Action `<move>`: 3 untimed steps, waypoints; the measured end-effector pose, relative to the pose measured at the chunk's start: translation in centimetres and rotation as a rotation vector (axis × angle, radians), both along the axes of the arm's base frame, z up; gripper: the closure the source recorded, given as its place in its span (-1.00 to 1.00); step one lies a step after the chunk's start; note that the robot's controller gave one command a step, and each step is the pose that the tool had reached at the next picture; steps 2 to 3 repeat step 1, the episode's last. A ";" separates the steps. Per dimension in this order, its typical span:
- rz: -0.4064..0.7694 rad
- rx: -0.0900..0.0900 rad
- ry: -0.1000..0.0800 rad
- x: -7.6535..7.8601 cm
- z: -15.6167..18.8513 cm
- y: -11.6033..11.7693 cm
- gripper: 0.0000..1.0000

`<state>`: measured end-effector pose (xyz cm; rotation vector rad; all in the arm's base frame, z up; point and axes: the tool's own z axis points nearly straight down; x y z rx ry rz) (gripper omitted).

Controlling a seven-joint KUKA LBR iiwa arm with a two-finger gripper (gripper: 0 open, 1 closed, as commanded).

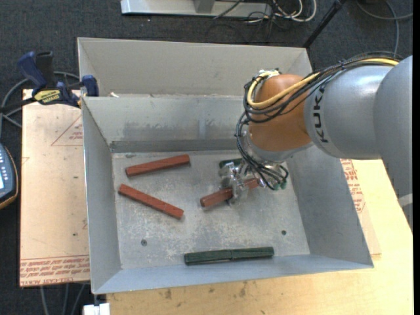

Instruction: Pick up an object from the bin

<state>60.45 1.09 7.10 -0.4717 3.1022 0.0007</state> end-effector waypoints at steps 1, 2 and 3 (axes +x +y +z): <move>0.429 -0.004 0.000 -0.8 2.2 -9.6 1.00; 0.429 -0.004 0.000 -0.8 2.2 -9.6 1.00; 0.429 -0.004 0.000 -0.8 2.2 -9.6 1.00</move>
Offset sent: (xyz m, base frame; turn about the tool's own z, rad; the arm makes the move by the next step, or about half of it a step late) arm -0.0088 -0.0932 0.0218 -0.4361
